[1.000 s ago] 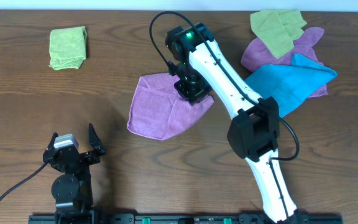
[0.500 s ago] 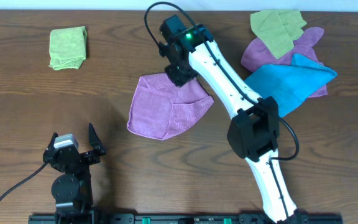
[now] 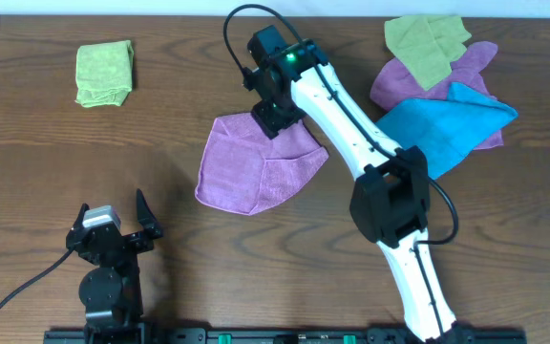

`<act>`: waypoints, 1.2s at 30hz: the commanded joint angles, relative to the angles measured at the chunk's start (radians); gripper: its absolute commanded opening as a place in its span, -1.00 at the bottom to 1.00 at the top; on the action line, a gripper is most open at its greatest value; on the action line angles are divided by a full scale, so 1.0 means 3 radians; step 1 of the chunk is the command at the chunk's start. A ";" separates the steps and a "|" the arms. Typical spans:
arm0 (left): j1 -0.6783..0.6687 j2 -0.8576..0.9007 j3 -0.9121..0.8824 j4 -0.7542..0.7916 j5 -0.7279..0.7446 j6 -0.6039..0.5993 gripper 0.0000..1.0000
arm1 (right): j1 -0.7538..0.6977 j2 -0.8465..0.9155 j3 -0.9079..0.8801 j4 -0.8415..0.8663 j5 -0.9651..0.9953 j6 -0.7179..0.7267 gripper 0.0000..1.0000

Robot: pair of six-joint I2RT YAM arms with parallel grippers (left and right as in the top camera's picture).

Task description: Fold the cloth

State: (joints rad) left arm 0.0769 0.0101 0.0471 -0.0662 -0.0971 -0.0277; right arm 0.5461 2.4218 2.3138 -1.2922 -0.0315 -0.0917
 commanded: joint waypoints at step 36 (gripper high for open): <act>0.0011 -0.0019 -0.0116 -0.0050 -0.0033 0.0019 0.91 | -0.0312 -0.2600 -0.2738 0.0810 0.0015 -0.0271 0.04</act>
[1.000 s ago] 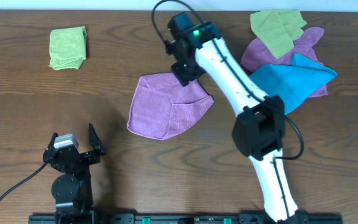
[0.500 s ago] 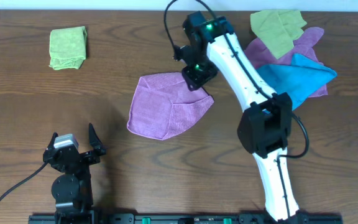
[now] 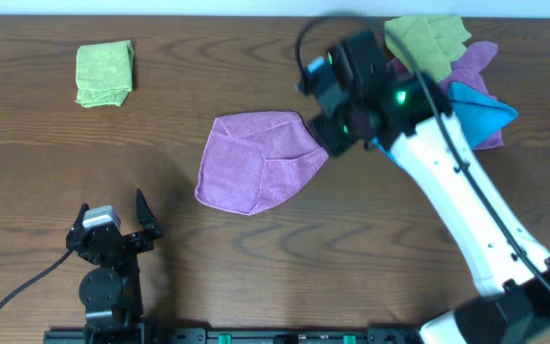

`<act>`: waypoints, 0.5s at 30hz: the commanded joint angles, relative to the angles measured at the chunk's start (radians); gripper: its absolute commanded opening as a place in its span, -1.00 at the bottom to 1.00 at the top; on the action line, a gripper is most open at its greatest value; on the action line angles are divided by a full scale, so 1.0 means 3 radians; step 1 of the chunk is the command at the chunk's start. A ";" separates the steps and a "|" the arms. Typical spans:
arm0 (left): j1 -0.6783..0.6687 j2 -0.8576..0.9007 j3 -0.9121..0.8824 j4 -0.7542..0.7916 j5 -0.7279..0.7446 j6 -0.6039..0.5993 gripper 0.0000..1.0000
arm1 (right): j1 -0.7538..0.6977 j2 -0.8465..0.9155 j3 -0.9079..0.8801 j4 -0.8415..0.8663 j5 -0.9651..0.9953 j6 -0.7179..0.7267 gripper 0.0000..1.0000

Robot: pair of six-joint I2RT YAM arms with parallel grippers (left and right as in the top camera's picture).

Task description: Fold the cloth

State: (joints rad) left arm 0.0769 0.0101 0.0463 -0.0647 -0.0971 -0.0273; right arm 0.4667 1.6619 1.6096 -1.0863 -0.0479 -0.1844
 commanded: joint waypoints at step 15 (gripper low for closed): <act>0.0011 -0.0019 -0.0113 -0.0055 -0.0033 0.0018 0.91 | 0.0351 0.0713 -0.0852 0.0905 -0.0116 -0.0198 0.24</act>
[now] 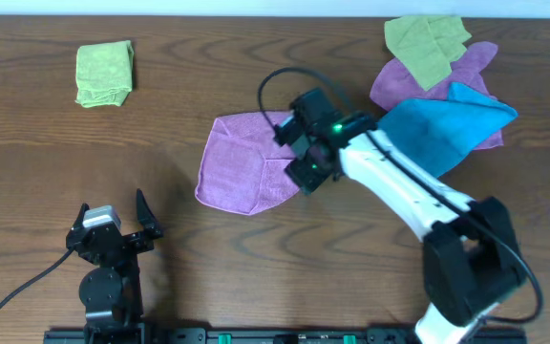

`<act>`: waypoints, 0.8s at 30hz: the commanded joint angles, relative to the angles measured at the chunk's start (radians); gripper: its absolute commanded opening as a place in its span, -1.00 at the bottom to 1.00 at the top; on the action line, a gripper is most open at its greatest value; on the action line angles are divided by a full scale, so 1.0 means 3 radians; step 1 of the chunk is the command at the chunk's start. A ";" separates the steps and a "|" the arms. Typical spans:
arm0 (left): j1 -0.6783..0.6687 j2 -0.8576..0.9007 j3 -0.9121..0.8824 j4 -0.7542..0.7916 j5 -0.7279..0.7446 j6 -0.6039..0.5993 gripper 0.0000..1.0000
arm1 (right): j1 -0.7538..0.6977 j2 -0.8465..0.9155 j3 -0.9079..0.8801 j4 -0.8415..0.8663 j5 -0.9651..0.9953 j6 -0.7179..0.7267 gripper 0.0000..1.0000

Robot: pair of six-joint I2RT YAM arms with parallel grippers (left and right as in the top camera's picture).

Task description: Fold the cloth

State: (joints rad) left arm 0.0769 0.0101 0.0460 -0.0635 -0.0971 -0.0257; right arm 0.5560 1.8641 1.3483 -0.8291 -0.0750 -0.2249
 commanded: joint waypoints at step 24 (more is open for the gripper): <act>0.0011 -0.0019 -0.0112 -0.0058 -0.0034 0.0013 0.91 | 0.0093 0.0338 0.0743 0.0062 -0.0006 0.0172 -0.97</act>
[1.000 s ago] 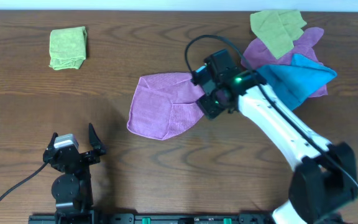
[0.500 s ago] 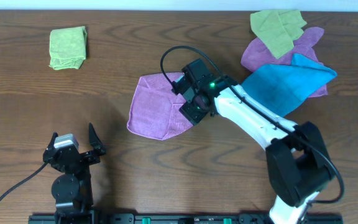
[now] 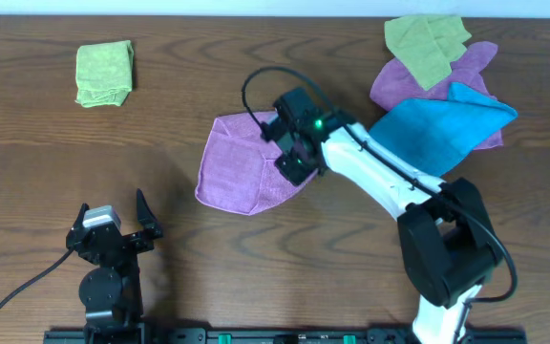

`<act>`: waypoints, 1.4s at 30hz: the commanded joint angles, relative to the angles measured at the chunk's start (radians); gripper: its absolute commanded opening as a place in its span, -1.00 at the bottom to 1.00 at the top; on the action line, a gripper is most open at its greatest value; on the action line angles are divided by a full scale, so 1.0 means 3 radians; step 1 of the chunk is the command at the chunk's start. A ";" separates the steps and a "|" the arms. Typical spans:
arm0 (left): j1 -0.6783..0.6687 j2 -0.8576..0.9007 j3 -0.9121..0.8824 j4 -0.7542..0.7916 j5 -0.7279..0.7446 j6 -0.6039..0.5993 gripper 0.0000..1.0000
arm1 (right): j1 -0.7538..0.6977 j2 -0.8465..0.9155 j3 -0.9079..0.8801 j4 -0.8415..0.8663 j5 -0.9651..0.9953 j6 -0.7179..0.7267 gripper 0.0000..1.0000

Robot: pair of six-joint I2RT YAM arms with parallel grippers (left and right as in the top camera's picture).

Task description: Fold the cloth

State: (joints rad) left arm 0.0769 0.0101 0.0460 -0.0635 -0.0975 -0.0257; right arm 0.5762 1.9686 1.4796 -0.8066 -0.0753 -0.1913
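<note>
A lilac-purple cloth [image 3: 242,167] lies mid-table, roughly flat, with a fold line running down its middle. My right gripper [image 3: 291,164] is down over the cloth's right part, its white arm reaching in from the front right. The wrist body hides its fingers, so its grip cannot be read. My left gripper [image 3: 113,204] rests at the front left, well away from the cloth, its fingers spread and holding nothing.
A folded light-green cloth [image 3: 103,73] lies at the back left. At the back right sits a pile of cloths: olive-green [image 3: 426,40], purple [image 3: 466,76] and blue [image 3: 447,124]. The right arm's black cable loops above the lilac cloth.
My right gripper has shifted a little to the left and back over the cloth's right part. The cloth's outline looks almost unchanged. The left arm has not moved.
First my right gripper was at the cloth's back edge. Then it was beside the cloth's right corner, with the back edge lying flat. After that it was over the cloth's lower right part, and now slightly further left on it.
</note>
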 commanded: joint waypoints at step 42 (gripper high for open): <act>0.0011 -0.0019 -0.0112 -0.0058 -0.0033 0.0013 0.91 | -0.0292 0.0594 0.2389 -0.0888 0.1277 0.0006 -0.97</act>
State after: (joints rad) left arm 0.0769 0.0101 0.0460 -0.0635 -0.0971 -0.0254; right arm 0.5320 2.1513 2.1029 -1.0607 0.1673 -0.2241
